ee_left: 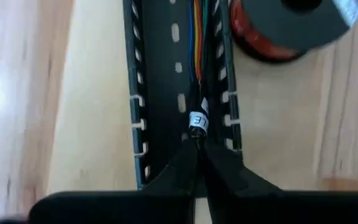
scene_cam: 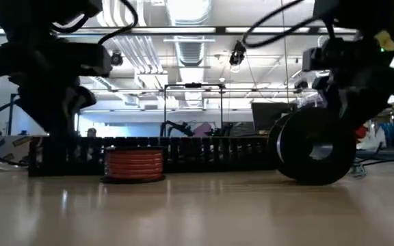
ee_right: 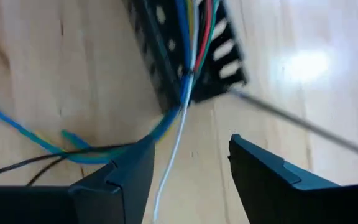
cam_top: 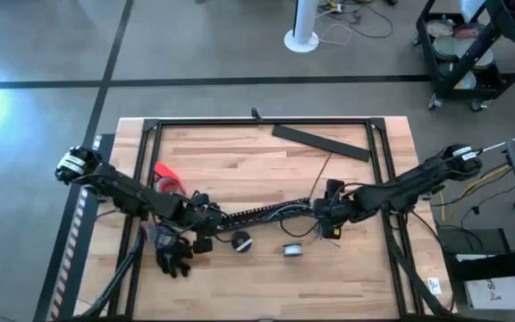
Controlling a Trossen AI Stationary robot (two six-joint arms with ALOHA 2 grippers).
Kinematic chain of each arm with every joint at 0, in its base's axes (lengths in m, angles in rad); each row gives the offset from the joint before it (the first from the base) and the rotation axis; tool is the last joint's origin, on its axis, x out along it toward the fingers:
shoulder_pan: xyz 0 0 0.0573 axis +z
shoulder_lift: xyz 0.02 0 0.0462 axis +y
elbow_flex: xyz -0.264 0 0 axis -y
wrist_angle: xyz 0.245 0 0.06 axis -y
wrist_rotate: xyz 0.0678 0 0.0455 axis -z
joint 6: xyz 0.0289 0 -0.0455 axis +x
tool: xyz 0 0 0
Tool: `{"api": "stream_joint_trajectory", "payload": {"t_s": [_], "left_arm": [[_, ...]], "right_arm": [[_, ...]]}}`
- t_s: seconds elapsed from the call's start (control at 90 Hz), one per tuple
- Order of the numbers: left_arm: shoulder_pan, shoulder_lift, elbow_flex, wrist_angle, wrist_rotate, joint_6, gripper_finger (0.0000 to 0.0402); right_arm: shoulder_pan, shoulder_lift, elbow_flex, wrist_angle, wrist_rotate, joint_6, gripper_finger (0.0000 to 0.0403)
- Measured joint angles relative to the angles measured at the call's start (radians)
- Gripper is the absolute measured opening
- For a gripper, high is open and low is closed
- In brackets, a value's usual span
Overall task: Ziptie cables
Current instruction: Put the zip tied cables into the black cable duct
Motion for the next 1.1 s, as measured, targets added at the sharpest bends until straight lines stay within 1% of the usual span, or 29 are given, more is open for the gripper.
{"api": "stream_joint_trajectory", "payload": {"t_s": [0.1,0.256,0.389,0.489,0.6,0.733,0.833,0.944,1.033,1.1], "left_arm": [[0.0,0.0,0.0,-0.043,0.017,-0.013,0.0],[0.0,0.0,0.0,-0.055,0.017,-0.013,0.0012],[0.0,0.0,-0.001,-0.057,-0.017,-0.013,0.0024],[0.0,0.001,-0.001,-0.074,-0.06,-0.057,0.0037],[0.005,0.001,-0.001,-0.107,-0.063,-0.118,0.0054],[0.005,0.0,-0.001,-0.121,-0.065,-0.152,0.0083],[0.005,-0.002,-0.001,-0.12,-0.064,-0.191,0.011],[0.005,-0.003,0.01,-0.125,-0.063,-0.197,0.0143],[0.005,-0.003,0.042,-0.125,-0.064,-0.167,0.0163],[0.006,-0.003,0.076,-0.141,-0.065,-0.148,0.0173]], "right_arm": [[-0.009,0.0,-0.018,0.108,0.001,-0.047,0.0175],[-0.014,0.0,-0.032,0.298,-0.003,-0.182,0.0159],[-0.049,0.011,-0.042,0.324,-0.01,-0.225,0.0139],[-0.071,0.023,-0.055,0.335,-0.077,-0.243,0.0121],[-0.081,0.05,-0.059,0.34,-0.191,-0.245,0.0103],[-0.077,0.067,-0.059,0.332,-0.342,-0.214,0.0084],[-0.065,0.054,-0.052,0.301,-0.419,-0.171,0.0077],[-0.05,0.023,-0.021,0.218,-0.406,-0.167,0.0077],[-0.049,0.003,0.009,0.178,-0.354,-0.175,0.0084],[-0.049,-0.009,0.03,0.184,-0.305,-0.202,0.0091]]}}
